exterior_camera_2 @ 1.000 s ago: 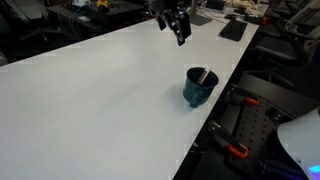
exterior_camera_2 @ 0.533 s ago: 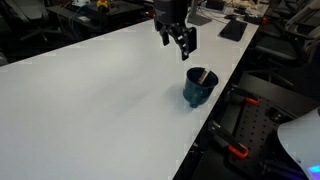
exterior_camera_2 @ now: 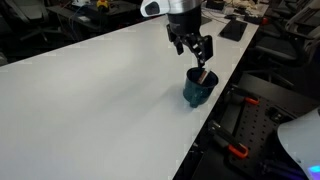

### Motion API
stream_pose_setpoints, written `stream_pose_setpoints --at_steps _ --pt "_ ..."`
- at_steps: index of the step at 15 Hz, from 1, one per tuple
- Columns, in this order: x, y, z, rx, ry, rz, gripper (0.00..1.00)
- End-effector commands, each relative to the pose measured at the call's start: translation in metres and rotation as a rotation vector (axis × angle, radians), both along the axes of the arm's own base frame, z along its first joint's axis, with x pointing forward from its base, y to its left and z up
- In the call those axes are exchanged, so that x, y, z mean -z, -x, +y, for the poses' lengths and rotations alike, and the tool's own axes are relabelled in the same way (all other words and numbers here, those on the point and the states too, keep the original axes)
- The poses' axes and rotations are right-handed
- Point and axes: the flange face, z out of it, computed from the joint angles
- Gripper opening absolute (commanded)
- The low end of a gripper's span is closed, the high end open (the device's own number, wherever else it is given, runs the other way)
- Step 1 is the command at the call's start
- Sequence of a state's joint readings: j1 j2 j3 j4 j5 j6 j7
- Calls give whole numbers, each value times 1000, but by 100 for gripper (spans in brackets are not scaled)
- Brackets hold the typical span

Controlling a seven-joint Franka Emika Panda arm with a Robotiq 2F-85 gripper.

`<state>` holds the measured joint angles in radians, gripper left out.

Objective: Shift the marker to the table

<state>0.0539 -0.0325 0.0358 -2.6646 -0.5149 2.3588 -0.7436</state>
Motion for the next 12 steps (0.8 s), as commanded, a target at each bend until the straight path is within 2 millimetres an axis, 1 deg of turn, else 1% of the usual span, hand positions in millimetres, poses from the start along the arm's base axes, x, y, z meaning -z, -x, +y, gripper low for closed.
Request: stream_pose_setpoints --at_steps 1,4,5,7,8,10,11,12 --pt "6 13 -6 -11 4 63 100" --pt "17 15 -9 -23 -6 102 100" --pt "20 16 -10 -23 -8 112 98" --pt "26 16 -13 -24 -12 130 88" --pt "29 16 -15 -27 -16 140 81" --pt "35 16 -18 -18 -19 156 77" --pt "37 16 -20 -14 -21 162 72" --pt "38 16 -20 -11 -21 165 74"
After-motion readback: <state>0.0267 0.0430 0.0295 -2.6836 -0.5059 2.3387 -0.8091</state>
